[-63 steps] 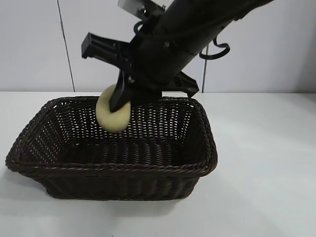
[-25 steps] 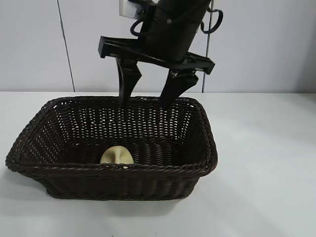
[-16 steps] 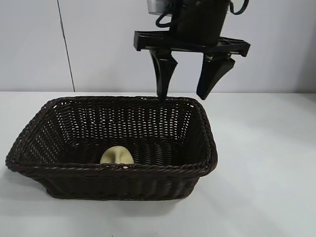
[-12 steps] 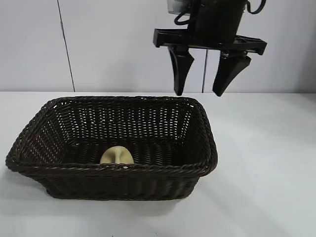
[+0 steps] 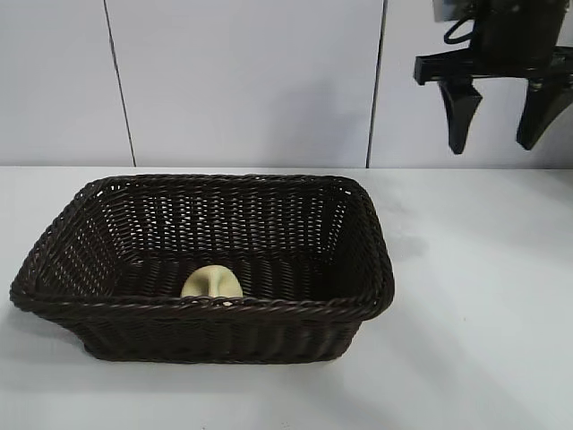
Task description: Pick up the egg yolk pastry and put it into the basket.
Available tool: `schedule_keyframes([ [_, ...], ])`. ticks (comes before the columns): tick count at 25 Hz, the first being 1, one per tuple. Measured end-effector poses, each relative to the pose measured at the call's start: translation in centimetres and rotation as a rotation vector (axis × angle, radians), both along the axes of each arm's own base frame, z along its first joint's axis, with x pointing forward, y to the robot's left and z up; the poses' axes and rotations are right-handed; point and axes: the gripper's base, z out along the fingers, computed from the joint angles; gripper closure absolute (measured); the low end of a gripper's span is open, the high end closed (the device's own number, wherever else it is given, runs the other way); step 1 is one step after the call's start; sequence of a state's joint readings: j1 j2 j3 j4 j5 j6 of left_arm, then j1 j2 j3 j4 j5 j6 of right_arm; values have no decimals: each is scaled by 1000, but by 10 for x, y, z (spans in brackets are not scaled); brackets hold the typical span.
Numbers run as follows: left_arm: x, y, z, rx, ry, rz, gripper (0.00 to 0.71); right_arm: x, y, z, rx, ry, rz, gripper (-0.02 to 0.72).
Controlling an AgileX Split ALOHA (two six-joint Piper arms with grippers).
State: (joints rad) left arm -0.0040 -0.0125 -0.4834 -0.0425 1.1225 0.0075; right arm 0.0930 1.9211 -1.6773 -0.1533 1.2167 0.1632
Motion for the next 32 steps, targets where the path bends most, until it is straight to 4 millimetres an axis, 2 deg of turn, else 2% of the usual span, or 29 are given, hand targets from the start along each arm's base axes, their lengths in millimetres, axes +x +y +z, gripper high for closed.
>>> schedule_keyframes([
  [6,0,0,0,0,0,0,139,-1,-21,-1,-3,5,-41,199],
  [12,0,0,0,0,0,0,139,-30,-25,5,-8,33,-26,199],
  [18,0,0,0,0,0,0,139,-77,-25,11,8,63,-14,199],
  [27,0,0,0,0,0,0,139,-159,-16,21,123,57,52,199],
  [32,0,0,0,0,0,0,139,-206,-16,13,133,10,76,199],
])
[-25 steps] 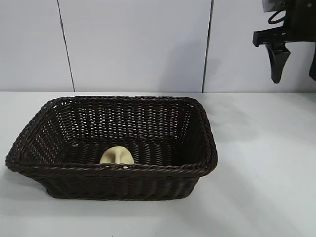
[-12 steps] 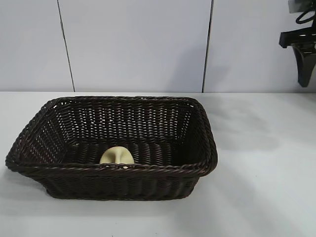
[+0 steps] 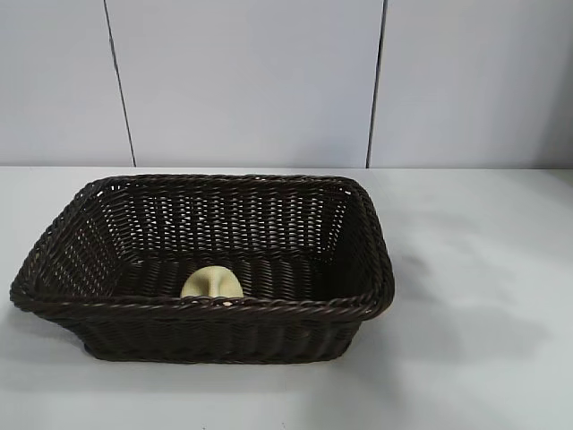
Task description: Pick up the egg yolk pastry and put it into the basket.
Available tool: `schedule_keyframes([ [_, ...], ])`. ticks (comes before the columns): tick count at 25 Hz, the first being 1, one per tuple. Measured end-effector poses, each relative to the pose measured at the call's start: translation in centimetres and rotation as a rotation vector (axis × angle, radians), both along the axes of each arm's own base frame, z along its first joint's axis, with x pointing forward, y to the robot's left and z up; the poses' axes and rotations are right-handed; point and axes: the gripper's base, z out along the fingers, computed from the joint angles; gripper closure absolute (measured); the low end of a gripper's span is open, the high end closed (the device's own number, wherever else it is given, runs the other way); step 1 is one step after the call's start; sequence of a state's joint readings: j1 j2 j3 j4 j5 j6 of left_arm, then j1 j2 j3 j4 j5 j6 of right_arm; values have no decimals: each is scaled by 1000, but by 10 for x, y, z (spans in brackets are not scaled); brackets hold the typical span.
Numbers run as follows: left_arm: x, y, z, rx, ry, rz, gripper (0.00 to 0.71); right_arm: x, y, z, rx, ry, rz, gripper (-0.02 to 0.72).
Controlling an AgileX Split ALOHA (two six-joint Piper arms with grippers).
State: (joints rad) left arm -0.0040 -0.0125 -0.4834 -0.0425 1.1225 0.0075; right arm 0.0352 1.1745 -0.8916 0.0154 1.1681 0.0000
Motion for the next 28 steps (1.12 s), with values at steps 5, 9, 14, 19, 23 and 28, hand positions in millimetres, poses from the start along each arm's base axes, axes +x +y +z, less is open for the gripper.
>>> schedule_keyframes([
  [5,0,0,0,0,0,0,139,-47,-2,-18,3,-80,-1,199],
  [9,0,0,0,0,0,0,139,-82,-3,-33,6,-144,-2,199],
  [14,0,0,0,0,0,0,139,-115,-4,-37,10,-277,-2,199],
  [19,0,0,0,0,0,0,139,-140,-5,-24,16,-469,-2,199],
  [23,0,0,0,0,0,0,139,-158,-6,-19,21,-591,-2,199],
  [28,0,0,0,0,0,0,139,-179,-6,-16,25,-716,-1,199],
])
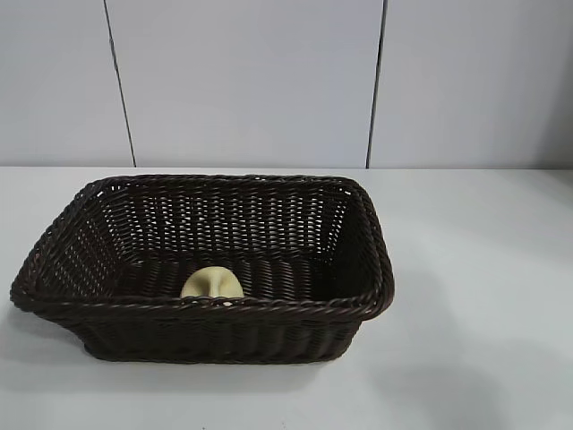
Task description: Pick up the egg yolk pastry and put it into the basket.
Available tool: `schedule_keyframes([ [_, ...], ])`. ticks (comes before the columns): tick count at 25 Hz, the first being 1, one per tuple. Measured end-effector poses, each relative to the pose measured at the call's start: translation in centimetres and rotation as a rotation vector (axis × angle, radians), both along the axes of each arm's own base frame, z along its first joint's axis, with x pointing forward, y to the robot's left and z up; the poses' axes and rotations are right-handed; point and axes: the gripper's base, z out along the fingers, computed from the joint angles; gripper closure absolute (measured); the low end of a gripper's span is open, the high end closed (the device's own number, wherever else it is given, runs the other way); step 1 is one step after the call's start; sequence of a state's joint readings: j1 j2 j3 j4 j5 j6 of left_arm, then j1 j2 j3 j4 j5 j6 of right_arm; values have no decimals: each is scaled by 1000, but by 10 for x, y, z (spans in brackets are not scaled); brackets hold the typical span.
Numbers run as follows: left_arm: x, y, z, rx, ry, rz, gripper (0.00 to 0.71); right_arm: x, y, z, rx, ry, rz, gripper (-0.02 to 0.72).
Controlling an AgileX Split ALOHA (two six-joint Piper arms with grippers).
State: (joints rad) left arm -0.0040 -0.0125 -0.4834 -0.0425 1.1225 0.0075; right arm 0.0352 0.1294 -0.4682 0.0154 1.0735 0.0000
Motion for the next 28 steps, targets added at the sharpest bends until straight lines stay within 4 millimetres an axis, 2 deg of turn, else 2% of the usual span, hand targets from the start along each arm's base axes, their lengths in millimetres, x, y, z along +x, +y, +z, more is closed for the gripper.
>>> schedule_keyframes([
  [11,0,0,0,0,0,0,139,-20,-1,1,5,-137,0,199],
  [28,0,0,0,0,0,0,139,-21,-1,1,5,-142,0,199],
])
